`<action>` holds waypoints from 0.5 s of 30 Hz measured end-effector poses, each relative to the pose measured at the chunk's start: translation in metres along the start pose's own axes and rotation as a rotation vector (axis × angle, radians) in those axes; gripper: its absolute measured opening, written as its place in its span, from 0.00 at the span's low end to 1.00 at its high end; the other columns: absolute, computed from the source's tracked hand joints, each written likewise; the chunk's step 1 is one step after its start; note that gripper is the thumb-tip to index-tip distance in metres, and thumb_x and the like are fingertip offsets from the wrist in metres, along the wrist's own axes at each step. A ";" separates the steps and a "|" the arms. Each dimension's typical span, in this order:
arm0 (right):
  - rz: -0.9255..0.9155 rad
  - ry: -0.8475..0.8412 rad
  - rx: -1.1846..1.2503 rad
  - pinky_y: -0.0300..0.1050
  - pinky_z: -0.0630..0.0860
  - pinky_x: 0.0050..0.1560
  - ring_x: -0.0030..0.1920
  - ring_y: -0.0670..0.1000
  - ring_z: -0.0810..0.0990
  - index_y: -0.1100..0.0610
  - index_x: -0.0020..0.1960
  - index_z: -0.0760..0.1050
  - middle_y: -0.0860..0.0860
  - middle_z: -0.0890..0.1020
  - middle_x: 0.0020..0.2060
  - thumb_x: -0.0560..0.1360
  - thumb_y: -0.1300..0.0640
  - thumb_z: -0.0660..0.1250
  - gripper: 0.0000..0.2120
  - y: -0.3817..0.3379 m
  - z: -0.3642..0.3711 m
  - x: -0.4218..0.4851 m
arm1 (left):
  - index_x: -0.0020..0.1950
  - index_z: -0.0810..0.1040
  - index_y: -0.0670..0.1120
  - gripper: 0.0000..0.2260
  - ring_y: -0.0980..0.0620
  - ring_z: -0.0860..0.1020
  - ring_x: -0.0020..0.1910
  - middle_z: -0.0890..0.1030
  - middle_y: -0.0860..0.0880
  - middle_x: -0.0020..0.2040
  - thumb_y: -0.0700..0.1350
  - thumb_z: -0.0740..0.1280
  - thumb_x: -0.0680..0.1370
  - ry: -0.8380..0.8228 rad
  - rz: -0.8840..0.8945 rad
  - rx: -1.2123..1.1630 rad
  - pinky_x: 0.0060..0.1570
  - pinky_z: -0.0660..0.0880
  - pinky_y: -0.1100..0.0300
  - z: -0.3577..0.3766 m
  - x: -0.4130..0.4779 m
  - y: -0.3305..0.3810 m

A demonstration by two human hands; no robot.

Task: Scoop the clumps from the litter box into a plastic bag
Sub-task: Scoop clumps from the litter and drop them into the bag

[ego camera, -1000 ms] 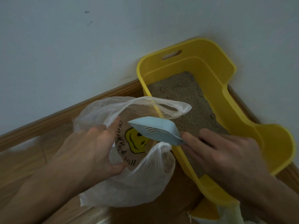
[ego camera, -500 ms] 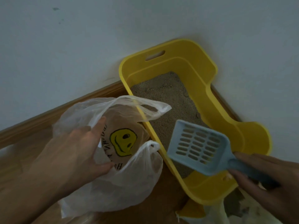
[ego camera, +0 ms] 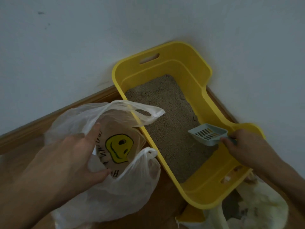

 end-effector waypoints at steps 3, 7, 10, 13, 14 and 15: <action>-0.021 0.002 -0.055 0.39 0.61 0.22 0.21 0.47 0.68 0.57 0.37 0.76 0.50 0.72 0.23 0.80 0.47 0.61 0.18 0.001 0.013 0.014 | 0.77 0.38 0.56 0.53 0.56 0.70 0.41 0.68 0.57 0.38 0.75 0.62 0.62 -0.021 -0.014 0.020 0.40 0.74 0.59 0.001 -0.002 0.000; 0.006 -0.021 -0.021 0.40 0.62 0.22 0.21 0.47 0.68 0.57 0.35 0.75 0.51 0.73 0.24 0.80 0.49 0.61 0.19 0.004 0.025 0.024 | 0.77 0.41 0.55 0.54 0.55 0.70 0.39 0.66 0.58 0.36 0.76 0.61 0.60 -0.035 -0.021 0.002 0.40 0.76 0.57 0.006 0.000 -0.007; 0.010 -0.033 -0.040 0.43 0.67 0.24 0.24 0.49 0.72 0.57 0.38 0.75 0.53 0.76 0.27 0.80 0.48 0.60 0.17 0.008 0.033 0.030 | 0.77 0.46 0.54 0.54 0.55 0.69 0.36 0.65 0.59 0.34 0.76 0.62 0.58 -0.024 -0.005 -0.026 0.37 0.76 0.55 0.009 0.001 -0.009; 0.001 -0.035 -0.052 0.46 0.73 0.27 0.28 0.50 0.76 0.55 0.41 0.74 0.52 0.77 0.30 0.80 0.47 0.59 0.15 0.011 0.041 0.033 | 0.74 0.45 0.58 0.51 0.56 0.69 0.35 0.67 0.59 0.34 0.75 0.64 0.59 0.008 0.017 -0.060 0.35 0.76 0.55 0.008 0.000 -0.005; -0.001 -0.039 -0.043 0.47 0.75 0.29 0.30 0.51 0.77 0.56 0.43 0.74 0.53 0.78 0.32 0.80 0.47 0.59 0.14 0.011 0.043 0.035 | 0.73 0.44 0.59 0.50 0.56 0.70 0.36 0.68 0.59 0.35 0.74 0.64 0.59 0.016 0.024 -0.068 0.36 0.76 0.55 0.008 0.001 -0.005; -0.005 -0.051 -0.024 0.47 0.74 0.30 0.31 0.52 0.78 0.56 0.43 0.74 0.54 0.78 0.33 0.81 0.47 0.59 0.14 0.010 0.046 0.036 | 0.73 0.42 0.59 0.50 0.57 0.71 0.37 0.68 0.59 0.36 0.74 0.63 0.60 0.017 0.025 -0.069 0.38 0.77 0.56 0.009 0.001 -0.005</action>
Point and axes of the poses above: each hand's wrist, its own x-axis towards the middle knuckle, its own z-axis out of the palm, y = z × x, the point moved 7 cm from there along x, towards the middle knuckle
